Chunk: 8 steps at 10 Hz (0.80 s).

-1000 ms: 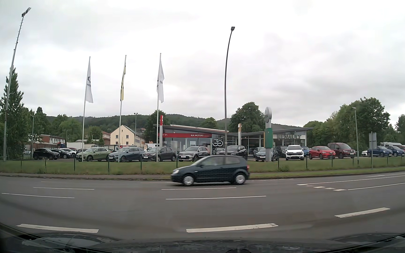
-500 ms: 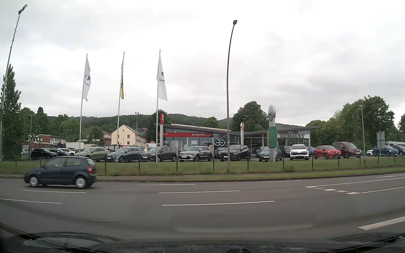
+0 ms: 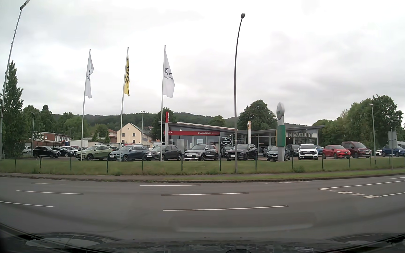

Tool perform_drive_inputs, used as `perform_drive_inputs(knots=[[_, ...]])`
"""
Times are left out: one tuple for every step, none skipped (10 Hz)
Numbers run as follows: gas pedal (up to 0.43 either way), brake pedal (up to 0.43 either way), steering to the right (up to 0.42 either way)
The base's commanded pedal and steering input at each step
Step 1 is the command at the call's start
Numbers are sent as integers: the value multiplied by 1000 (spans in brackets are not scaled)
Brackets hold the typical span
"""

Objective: Follow the waypoints while adhering to traffic rules and regulations

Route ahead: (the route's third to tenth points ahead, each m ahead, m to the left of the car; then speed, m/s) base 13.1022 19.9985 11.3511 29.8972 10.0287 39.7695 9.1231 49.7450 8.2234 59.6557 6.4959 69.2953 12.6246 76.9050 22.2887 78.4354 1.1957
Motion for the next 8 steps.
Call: perform_drive_inputs(knots=[[0, 232, -178], [0, 232, -192], [0, 232, -201], [0, 232, -207], [0, 226, -210], [0, 213, -210], [0, 207, -210], [0, 201, -210]])
